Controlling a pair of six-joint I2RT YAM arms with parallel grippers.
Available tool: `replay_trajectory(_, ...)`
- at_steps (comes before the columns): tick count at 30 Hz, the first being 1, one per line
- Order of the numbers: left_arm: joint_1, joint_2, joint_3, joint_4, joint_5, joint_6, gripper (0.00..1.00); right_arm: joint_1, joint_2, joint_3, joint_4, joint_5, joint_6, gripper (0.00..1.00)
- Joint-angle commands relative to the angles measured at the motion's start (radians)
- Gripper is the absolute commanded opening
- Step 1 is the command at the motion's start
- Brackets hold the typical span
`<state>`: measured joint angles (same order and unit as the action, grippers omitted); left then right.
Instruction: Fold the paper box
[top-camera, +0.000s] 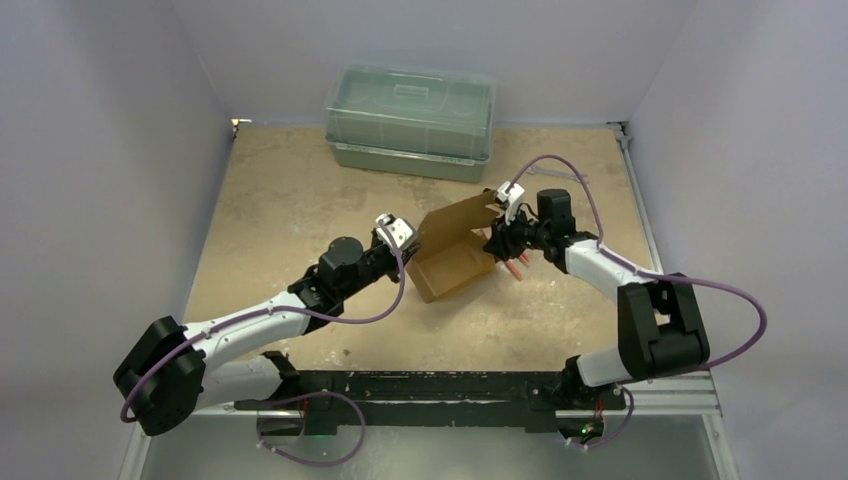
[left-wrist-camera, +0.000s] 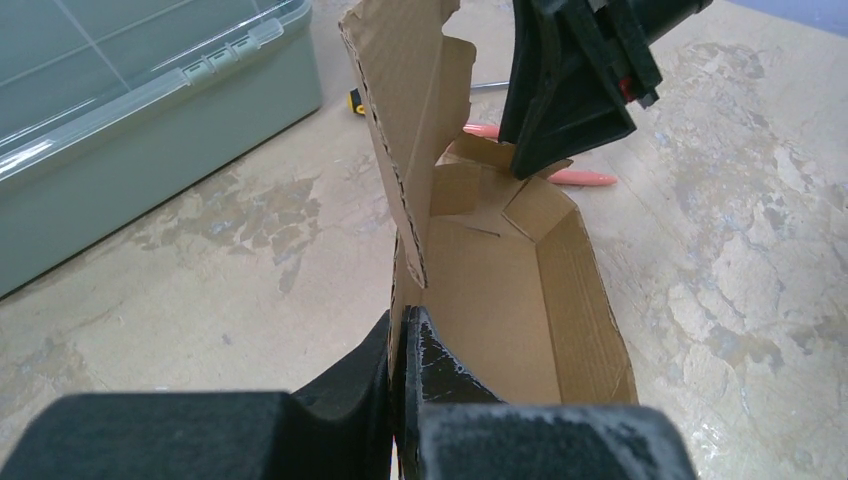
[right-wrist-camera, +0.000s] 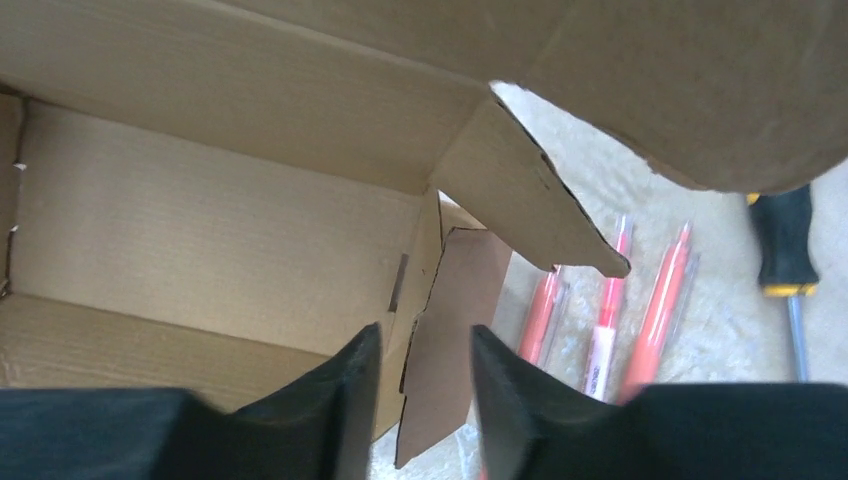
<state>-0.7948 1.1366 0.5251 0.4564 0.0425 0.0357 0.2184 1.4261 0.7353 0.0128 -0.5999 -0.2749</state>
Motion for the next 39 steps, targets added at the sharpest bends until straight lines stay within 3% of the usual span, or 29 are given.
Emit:
replay_trajectory(1,-0.006,-0.024,0.001,0.051,0.022,-0.028,0.00,0.012,0.022,0.055,0.018,0.086,0.020,0.30)
replay_trajectory(7,-0.006,-0.028,-0.004,0.057,0.008,-0.058,0.00,0.013,-0.004,0.059,0.015,0.094,0.023,0.01)
replay_trajectory(14,-0.005,-0.042,-0.027,0.070,-0.015,-0.159,0.01,0.013,-0.110,0.020,0.071,0.102,0.041,0.00)
replay_trajectory(18,-0.006,-0.054,-0.045,0.073,-0.039,-0.254,0.20,0.011,-0.144,0.005,0.103,0.085,0.054,0.00)
replay_trajectory(25,-0.003,-0.130,-0.057,0.018,-0.091,-0.394,0.69,0.012,-0.146,-0.003,0.105,0.094,0.044,0.00)
replay_trajectory(29,0.005,-0.169,-0.015,-0.074,-0.108,-0.386,0.83,0.012,-0.141,-0.008,0.103,0.093,0.037,0.00)
replay_trajectory(33,0.015,-0.116,0.096,-0.222,-0.085,-0.296,0.84,0.012,-0.144,-0.007,0.101,0.074,0.034,0.00)
replay_trajectory(39,0.015,0.071,0.338,-0.444,-0.017,-0.175,0.75,0.012,-0.150,-0.008,0.099,0.057,0.031,0.00)
